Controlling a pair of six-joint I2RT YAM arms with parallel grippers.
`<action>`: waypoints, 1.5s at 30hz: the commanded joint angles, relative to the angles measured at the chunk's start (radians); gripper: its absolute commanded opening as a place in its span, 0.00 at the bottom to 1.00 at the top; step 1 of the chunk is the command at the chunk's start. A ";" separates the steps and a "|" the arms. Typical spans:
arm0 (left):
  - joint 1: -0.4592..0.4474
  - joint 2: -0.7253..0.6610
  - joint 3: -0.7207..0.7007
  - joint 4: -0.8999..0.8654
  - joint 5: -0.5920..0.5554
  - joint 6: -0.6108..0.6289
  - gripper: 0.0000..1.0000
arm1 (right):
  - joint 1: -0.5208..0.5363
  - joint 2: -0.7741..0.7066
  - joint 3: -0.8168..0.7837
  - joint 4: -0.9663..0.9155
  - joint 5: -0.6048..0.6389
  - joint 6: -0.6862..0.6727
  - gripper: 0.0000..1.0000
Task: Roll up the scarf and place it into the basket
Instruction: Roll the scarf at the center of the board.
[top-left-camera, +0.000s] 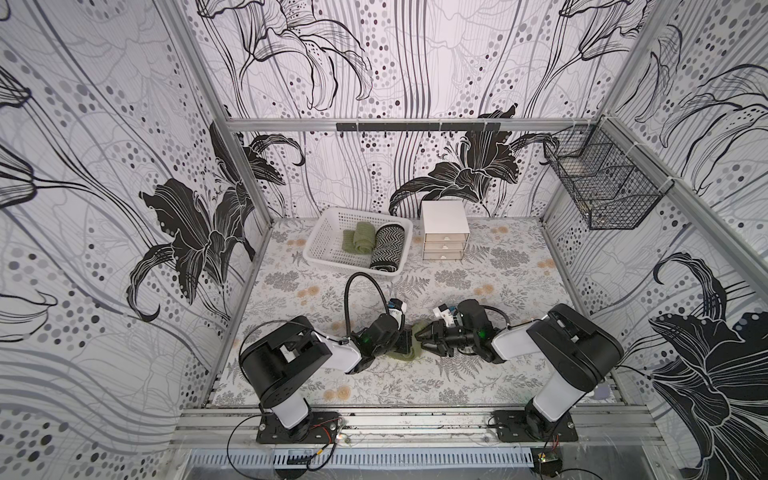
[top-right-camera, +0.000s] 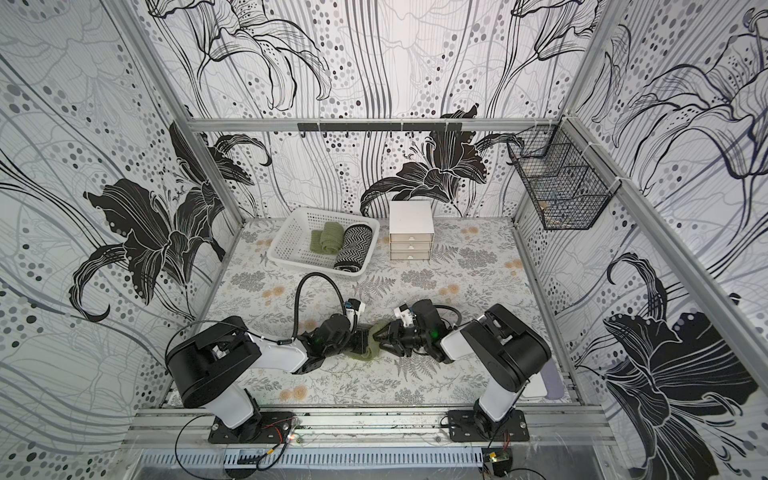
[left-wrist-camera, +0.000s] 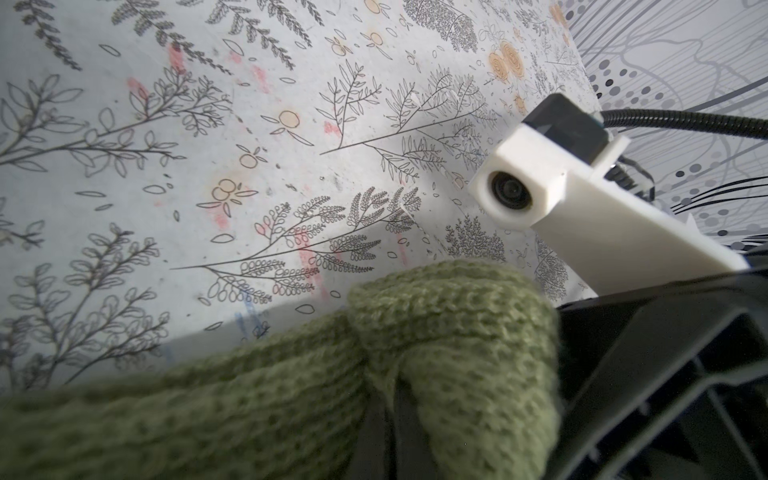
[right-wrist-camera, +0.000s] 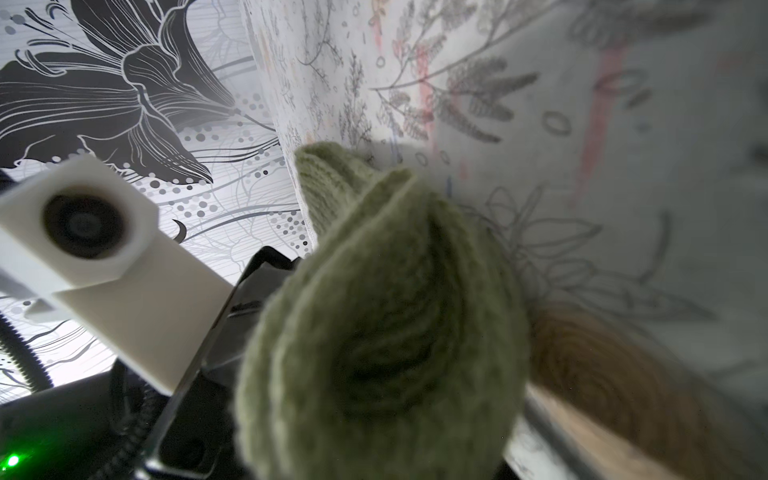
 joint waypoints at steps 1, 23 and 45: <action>-0.019 0.012 0.007 0.040 0.018 0.018 0.00 | 0.032 0.034 0.030 0.088 0.038 0.032 0.33; -0.014 -0.291 0.052 -0.288 -0.059 0.104 0.99 | 0.032 -0.252 0.447 -1.428 0.208 -0.692 0.00; -0.013 -0.283 0.086 -0.318 0.032 -0.005 0.99 | 0.026 -0.162 0.590 -1.573 0.280 -0.751 0.00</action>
